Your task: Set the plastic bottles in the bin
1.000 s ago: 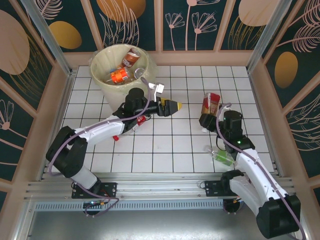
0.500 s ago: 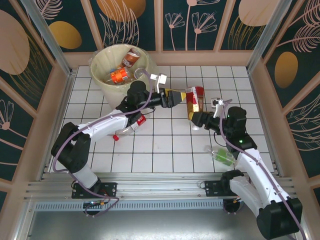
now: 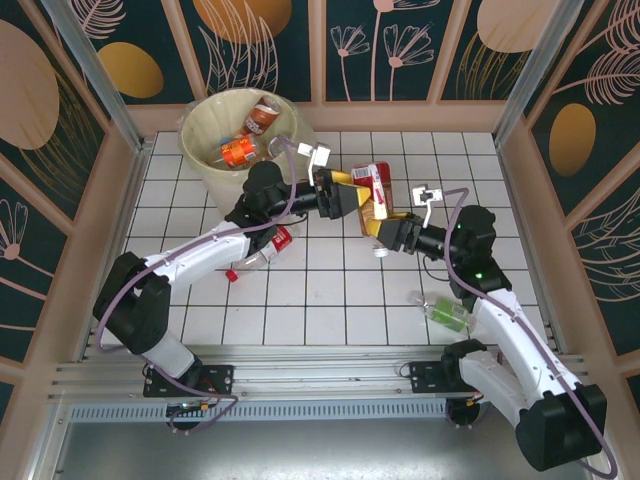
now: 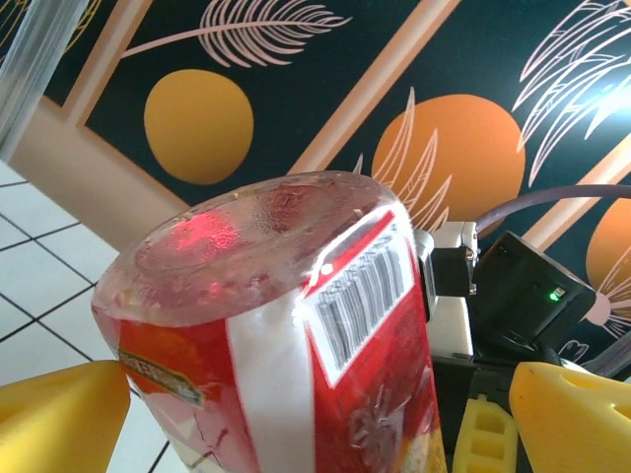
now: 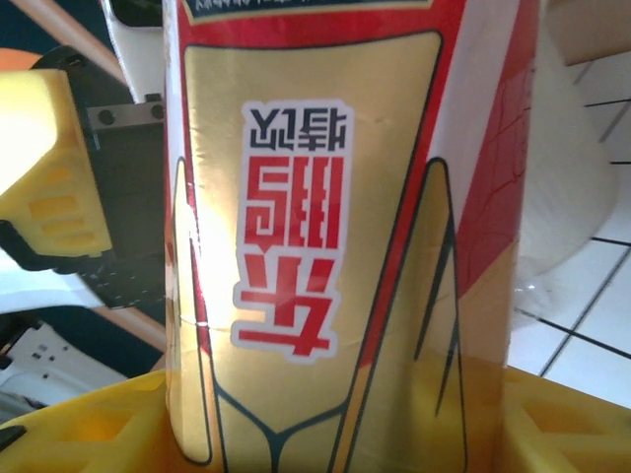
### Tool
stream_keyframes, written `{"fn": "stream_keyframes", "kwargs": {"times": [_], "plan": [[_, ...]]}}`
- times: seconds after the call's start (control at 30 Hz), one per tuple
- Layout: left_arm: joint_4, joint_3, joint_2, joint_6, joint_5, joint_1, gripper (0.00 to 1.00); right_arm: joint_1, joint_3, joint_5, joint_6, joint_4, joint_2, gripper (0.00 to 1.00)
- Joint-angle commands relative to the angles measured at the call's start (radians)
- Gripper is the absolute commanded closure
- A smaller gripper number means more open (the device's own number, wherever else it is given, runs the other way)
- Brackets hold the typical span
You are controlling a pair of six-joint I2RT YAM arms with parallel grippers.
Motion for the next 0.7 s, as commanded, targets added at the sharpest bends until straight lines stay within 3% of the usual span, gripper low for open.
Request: {"fn": "stream_keyframes", "kwargs": {"times": [0.0, 0.2, 0.5, 0.67], "plan": [[0.088, -0.019, -0.035, -0.011, 0.072, -0.004, 0.01, 0.024, 0.045, -0.079, 0.034, 0.109, 0.01, 0.39], [0.114, -0.035, -0.048, -0.042, 0.094, -0.003, 0.01, 0.048, 0.056, -0.09, 0.073, 0.165, 0.015, 0.4], [0.352, -0.049, -0.044, -0.228, 0.176, 0.023, 0.01, 0.06, 0.084, -0.139, 0.122, 0.224, 0.028, 0.42], [0.402, -0.039, -0.044, -0.273, 0.207, 0.027, 0.04, 0.072, 0.089, -0.161, 0.148, 0.267, 0.057, 0.42]]}}
